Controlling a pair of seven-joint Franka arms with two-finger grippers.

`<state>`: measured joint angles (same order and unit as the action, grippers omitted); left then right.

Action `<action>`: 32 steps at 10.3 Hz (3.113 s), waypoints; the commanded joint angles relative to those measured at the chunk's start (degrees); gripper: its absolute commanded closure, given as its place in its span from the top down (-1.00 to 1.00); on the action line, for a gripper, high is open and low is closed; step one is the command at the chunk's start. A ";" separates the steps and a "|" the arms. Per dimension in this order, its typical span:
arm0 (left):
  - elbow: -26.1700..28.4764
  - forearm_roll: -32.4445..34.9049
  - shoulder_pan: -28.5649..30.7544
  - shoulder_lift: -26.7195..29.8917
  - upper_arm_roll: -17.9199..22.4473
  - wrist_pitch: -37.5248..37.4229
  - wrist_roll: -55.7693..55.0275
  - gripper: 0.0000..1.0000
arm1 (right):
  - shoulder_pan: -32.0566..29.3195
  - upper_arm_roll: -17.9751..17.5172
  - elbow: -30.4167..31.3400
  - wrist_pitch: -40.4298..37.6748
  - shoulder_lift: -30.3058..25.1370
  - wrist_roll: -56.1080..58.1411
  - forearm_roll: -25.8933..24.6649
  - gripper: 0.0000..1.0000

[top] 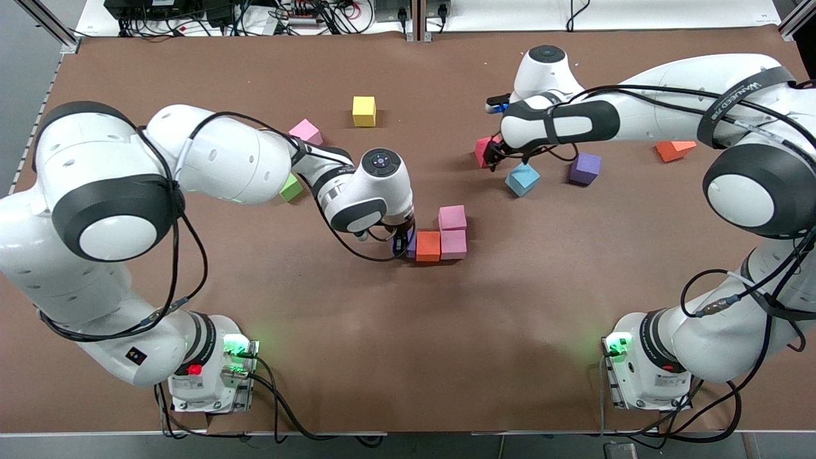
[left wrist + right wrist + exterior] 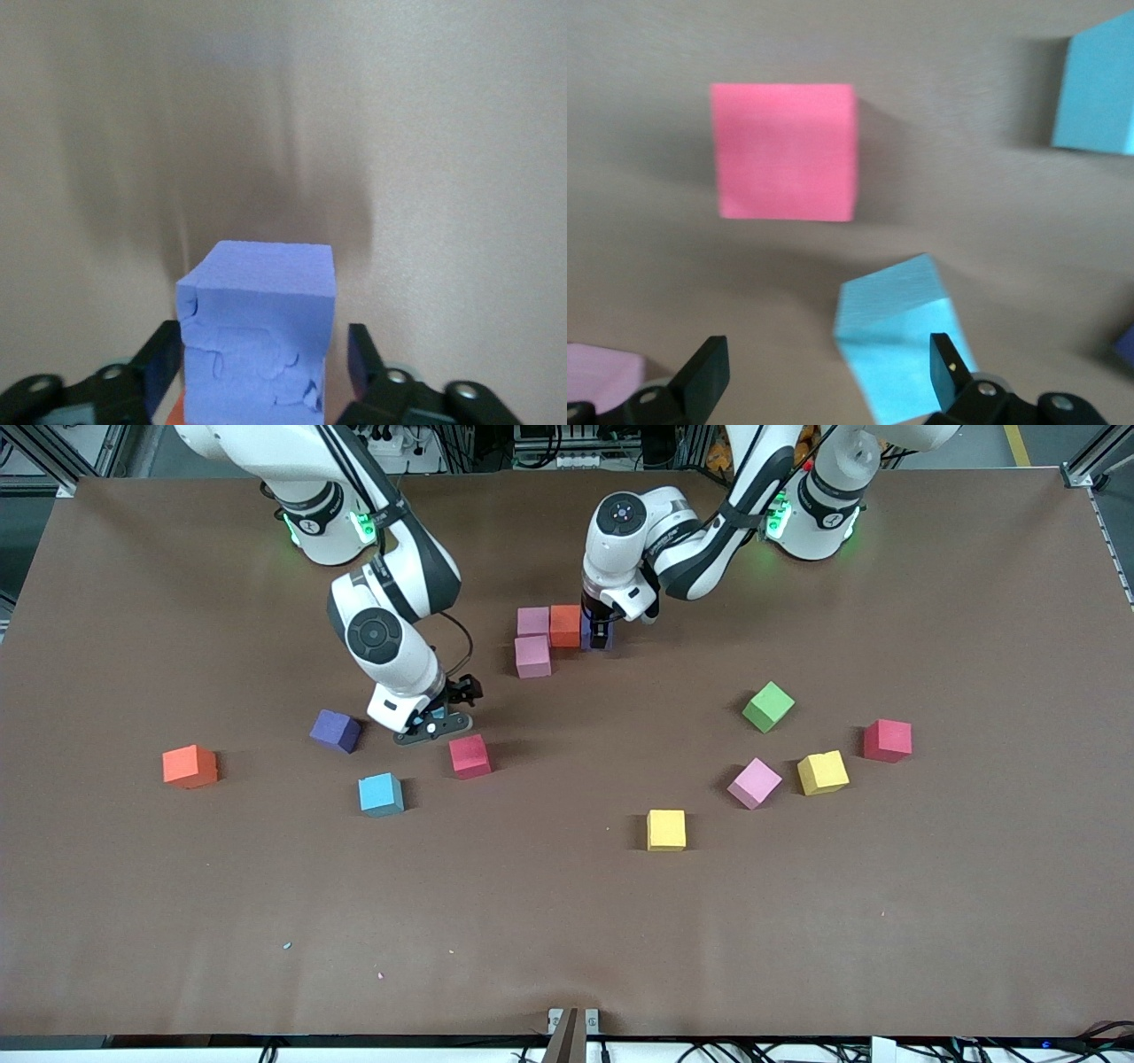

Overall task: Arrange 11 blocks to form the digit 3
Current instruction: 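Open the left gripper off blue while the right gripper reaches cyan, then grasp the cyan cube with the right gripper while the left gripper reaches yellow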

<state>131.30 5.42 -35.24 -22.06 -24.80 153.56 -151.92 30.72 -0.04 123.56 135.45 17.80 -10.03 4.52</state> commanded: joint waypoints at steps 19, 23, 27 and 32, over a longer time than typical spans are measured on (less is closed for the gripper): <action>-21.06 1.88 28.81 4.33 -0.43 -21.11 43.15 1.00 | -0.14 -1.10 7.31 11.87 1.62 0.90 -17.97 -0.60; -33.10 2.40 31.38 -3.85 0.62 -22.34 56.37 1.00 | 0.30 -3.73 0.28 -0.53 0.48 -3.05 -13.78 -0.60; -37.42 13.11 29.79 -9.30 0.63 -23.92 65.60 1.00 | 2.67 -4.18 -4.46 -1.06 1.35 -8.04 -2.86 -0.60; -41.04 14.45 27.41 -12.48 0.81 -26.47 92.65 1.00 | 8.20 -4.09 -14.38 -0.71 9.16 -23.95 0.05 -0.60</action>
<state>92.17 18.56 -8.17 -33.48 -24.17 128.46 -64.81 38.16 -4.16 113.89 135.41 22.92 -30.31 3.54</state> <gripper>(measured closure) 0.000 0.423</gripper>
